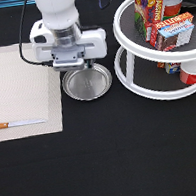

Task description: Arrange plate and fork

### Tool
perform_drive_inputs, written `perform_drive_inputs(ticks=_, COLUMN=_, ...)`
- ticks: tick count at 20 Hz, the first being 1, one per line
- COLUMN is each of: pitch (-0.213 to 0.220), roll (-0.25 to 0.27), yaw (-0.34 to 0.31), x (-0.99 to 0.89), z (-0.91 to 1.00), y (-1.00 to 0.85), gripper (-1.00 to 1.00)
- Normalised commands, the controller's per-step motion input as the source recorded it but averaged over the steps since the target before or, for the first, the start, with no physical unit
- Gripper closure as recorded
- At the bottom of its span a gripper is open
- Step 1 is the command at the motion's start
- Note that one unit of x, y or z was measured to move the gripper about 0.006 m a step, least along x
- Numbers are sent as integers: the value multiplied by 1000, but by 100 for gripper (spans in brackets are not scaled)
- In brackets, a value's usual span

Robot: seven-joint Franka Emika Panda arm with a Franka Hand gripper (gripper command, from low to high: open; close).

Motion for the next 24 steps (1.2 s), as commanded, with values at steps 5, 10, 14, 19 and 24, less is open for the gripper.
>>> perform_drive_inputs(ticks=5, pitch=-20, roll=0, yaw=1, x=173, z=-285, y=187, gripper=-100)
perform_drive_inputs(ticks=10, pitch=0, roll=5, yaw=12, x=190, z=-221, y=61, gripper=-100)
perform_drive_inputs(ticks=14, pitch=8, roll=39, yaw=2, x=136, z=-306, y=-54, gripper=-100)
perform_drive_inputs(ticks=19, pitch=36, roll=37, yaw=1, x=174, z=-330, y=-134, gripper=-100)
perform_drive_inputs(ticks=24, pitch=56, roll=18, yaw=11, x=126, z=-278, y=-160, gripper=-100)
